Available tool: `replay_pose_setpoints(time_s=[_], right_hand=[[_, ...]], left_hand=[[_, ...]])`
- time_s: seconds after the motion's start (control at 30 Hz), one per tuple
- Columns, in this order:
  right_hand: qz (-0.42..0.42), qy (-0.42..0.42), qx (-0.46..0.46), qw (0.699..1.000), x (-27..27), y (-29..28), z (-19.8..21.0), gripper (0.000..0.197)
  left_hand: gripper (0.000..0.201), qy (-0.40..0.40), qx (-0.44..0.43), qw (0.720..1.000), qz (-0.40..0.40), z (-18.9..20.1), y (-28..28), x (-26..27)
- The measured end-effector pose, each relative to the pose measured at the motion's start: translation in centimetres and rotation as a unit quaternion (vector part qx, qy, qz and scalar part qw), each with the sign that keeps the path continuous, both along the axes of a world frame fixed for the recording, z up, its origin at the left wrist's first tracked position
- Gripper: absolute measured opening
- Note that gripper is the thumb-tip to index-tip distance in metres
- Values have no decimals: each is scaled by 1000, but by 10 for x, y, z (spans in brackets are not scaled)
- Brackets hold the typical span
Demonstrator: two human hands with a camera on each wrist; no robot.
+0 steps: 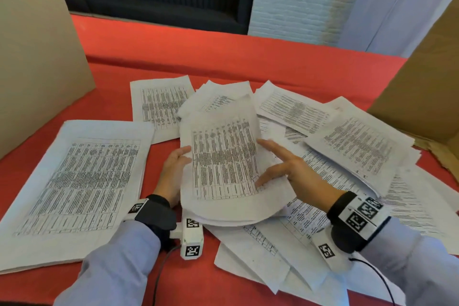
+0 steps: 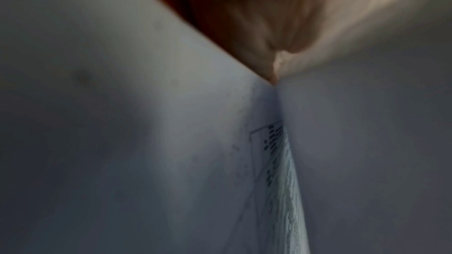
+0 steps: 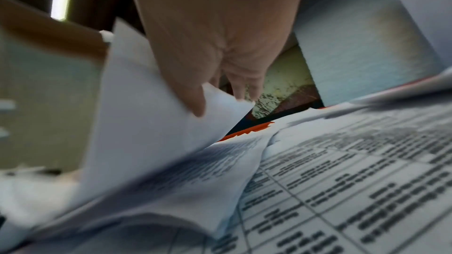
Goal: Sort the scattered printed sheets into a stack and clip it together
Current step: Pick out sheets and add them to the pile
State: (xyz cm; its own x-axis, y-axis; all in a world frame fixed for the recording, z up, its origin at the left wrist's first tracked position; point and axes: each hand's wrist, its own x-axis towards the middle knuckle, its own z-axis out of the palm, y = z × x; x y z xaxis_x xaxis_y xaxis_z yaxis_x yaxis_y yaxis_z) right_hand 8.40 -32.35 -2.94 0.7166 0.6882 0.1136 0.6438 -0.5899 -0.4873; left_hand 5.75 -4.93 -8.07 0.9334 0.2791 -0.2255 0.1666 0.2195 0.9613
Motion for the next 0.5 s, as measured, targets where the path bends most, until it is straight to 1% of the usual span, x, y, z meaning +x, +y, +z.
replay_pose_setpoints(time_s=[0.07, 0.1, 0.13, 0.17, 0.2, 0.23, 0.27, 0.3, 0.33, 0.4, 0.47, 0.5], right_hand=[[-36, 46, -50, 997, 8, -6, -2, 50], [-70, 71, -74, 992, 12, -7, -4, 56], [-116, 103, -76, 985, 17, -7, -6, 56], [-171, 148, -46, 973, 21, -7, -8, 51], [-229, 206, 15, 951, 23, -6, -8, 44], [-270, 268, 87, 921, 23, -3, -7, 38], [-289, 328, 148, 887, 23, 0, -6, 34], [-284, 370, 180, 866, 23, 3, -4, 33], [-268, 398, 182, 858, 24, 7, -4, 31], [-234, 442, 165, 850, 22, 18, -6, 28], [-236, 451, 168, 844, 22, 29, -11, 33], [-237, 443, 182, 845, 21, 33, -10, 34]], left_hand=[[48, 7, 7, 1000, -17, -3, 1, 0], [55, 8, 8, 1000, -15, -6, 1, 0], [62, 4, 12, 1000, -12, -7, 1, 0], [68, 6, 24, 1000, -6, -10, 2, 1], [74, 11, 35, 999, -3, -10, 1, 1], [73, 17, 45, 999, -3, -11, 1, 1], [66, 12, 49, 999, -11, -13, 1, 2], [53, 10, 57, 998, -22, -12, 1, 2], [41, 7, 56, 998, -32, -11, 0, 1], [28, 16, 26, 999, -37, -7, -1, 1], [29, 18, 0, 1000, -25, 2, -2, 1], [32, 13, 10, 1000, -7, 7, -2, 2]])
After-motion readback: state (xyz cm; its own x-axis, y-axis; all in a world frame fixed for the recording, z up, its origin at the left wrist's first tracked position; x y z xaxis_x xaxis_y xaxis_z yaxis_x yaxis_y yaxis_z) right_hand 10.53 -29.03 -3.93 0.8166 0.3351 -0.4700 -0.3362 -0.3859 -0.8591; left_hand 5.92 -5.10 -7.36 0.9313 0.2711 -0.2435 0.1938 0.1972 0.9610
